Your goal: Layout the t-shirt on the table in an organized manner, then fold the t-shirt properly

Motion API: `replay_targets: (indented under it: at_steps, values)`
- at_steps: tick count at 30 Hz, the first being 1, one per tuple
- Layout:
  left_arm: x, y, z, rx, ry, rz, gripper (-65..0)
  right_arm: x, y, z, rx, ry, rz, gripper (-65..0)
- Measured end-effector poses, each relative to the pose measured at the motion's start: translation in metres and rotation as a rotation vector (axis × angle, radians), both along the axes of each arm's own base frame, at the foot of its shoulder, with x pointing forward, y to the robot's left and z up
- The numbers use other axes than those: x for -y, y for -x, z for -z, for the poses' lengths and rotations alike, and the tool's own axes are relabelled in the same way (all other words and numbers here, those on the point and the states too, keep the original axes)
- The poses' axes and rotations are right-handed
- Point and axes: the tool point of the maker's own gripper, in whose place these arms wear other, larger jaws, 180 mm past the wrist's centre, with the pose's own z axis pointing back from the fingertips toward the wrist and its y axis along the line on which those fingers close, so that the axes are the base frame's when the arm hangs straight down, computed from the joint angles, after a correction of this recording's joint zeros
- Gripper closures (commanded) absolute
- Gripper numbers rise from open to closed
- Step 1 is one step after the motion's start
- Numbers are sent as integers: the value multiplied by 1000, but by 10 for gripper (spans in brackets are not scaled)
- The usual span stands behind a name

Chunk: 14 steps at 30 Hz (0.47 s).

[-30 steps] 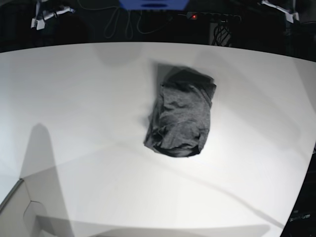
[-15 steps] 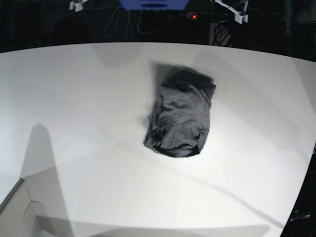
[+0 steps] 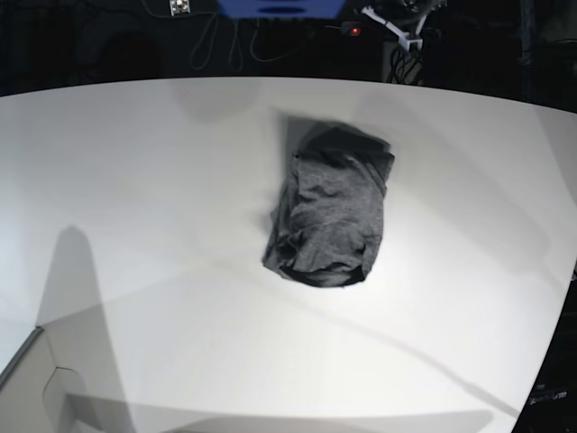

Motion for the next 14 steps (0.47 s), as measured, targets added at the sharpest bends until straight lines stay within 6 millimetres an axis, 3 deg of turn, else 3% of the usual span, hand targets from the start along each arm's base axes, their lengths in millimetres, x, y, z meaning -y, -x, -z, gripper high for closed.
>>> replay_targets:
  at_steps: [5, 14]
  values:
    - [-3, -2, 0, 3, -3, -3, -1, 34, -4, -5, 6, 78, -18, 0]
    - [0, -12, 0, 16, 1, 0, -1, 2, -10, 0, 16, 28, -3, 0]
